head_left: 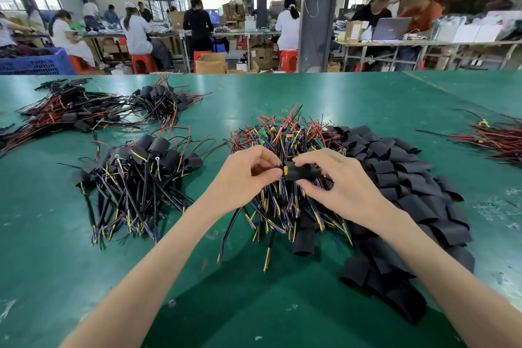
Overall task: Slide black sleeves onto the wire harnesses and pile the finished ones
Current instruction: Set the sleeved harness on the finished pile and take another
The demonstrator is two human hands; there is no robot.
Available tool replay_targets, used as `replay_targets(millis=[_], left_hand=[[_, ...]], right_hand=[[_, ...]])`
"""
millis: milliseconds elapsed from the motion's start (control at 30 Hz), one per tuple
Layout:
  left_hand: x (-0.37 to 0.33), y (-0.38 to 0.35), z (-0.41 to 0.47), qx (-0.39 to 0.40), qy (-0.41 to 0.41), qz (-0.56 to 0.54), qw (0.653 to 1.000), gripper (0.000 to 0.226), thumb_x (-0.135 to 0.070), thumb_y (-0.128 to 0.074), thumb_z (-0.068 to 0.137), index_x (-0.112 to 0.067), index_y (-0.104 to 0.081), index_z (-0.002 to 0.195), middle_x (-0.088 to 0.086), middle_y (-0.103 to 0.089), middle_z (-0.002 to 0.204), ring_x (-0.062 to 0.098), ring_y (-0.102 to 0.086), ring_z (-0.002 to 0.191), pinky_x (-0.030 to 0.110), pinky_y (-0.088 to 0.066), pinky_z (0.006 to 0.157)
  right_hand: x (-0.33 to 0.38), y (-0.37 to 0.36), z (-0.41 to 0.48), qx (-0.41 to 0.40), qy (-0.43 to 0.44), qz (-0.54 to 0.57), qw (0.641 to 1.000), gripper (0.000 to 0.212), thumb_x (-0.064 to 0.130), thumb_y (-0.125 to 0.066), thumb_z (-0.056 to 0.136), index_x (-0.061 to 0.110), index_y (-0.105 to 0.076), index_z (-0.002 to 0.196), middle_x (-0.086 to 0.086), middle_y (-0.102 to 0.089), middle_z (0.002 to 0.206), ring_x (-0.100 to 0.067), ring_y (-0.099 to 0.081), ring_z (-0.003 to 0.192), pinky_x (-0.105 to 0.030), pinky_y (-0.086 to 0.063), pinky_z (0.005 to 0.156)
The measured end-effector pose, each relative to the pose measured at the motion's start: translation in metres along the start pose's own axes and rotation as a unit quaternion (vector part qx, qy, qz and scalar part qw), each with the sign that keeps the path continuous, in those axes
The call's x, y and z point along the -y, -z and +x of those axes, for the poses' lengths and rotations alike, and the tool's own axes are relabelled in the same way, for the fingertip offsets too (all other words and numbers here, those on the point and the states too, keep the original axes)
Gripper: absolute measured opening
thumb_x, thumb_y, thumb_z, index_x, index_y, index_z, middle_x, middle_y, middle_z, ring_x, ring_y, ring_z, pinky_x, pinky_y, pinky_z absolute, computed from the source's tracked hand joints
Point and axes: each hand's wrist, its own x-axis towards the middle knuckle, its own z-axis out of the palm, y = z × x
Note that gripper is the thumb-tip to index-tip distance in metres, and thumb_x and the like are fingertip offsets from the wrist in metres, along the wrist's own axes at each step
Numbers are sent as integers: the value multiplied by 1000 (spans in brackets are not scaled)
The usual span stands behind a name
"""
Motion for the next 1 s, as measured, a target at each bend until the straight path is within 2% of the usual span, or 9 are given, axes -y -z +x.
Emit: replay_targets(millis=[100,167,267,367,500,667,800,900,1000], left_hand=[[1,-2,-1,-13,-33,39,999,18,-8,-72,81,-19,-62,89,-11,-65,75,4,-58,70,8,-41,70],[2,-3,-1,-12,-55,62,996,23,-7,-72,80,-19,-58,93,-15,-64,72,-3,-55,68,6,-39,71],[3,-3,0,-11,-66,66,996,28,-8,-72,81,-19,-53,98,-14,-66,72,0,-57,69,12,-42,75],[4,-3,1,-11,-61,69,996,28,-9,-71,81,-21,-52,98,-11,-68,75,1,-57,71,11,-41,74],[4,-6,-1,-23,-56,75,995,25,-9,-70,82,-21,-54,97,-10,-67,75,-4,-54,70,5,-37,71],[-1,-6,-3,-28,-95,96,990,27,-7,-68,83,-19,-50,98,-15,-62,72,1,-54,72,13,-38,73],[-3,-6,-5,-7,-126,143,982,27,-8,-66,85,-16,-48,103,-13,-60,76,4,-48,75,21,-37,74],[-3,-6,-5,-2,-118,144,982,29,-8,-66,85,-15,-47,106,-13,-58,75,7,-47,74,23,-37,73],[-2,-5,-5,-7,-97,134,986,27,-8,-66,85,-14,-50,106,-10,-61,75,10,-51,71,24,-40,73]], right_hand=[[-2,0,0,17,-23,28,999,29,13,-73,77,18,-62,104,6,-66,99,-2,-56,85,-13,-41,74],[-3,-1,0,34,-26,36,998,27,14,-72,78,19,-61,102,8,-67,99,0,-56,86,-12,-42,73],[-3,-2,0,30,-31,41,998,25,15,-72,78,20,-60,100,8,-66,101,-9,-59,89,-23,-47,76],[-2,-3,-1,16,-14,33,999,24,11,-72,77,17,-60,97,5,-64,102,-16,-59,90,-33,-49,78],[-1,-6,-1,-3,23,9,1000,22,7,-71,77,14,-59,94,1,-64,102,-17,-59,94,-35,-47,81],[-3,-4,0,-1,-16,54,998,25,14,-71,78,24,-55,94,5,-66,99,-16,-60,88,-36,-49,73],[-3,-3,1,12,-38,83,996,32,14,-72,77,34,-50,89,11,-67,100,-11,-61,90,-33,-50,74],[-2,-5,-1,8,-30,70,997,30,14,-73,77,30,-52,90,11,-66,103,-12,-60,93,-33,-49,78],[1,-6,-1,-6,1,50,999,25,10,-73,76,21,-55,90,7,-65,103,-13,-58,88,-33,-48,77]])
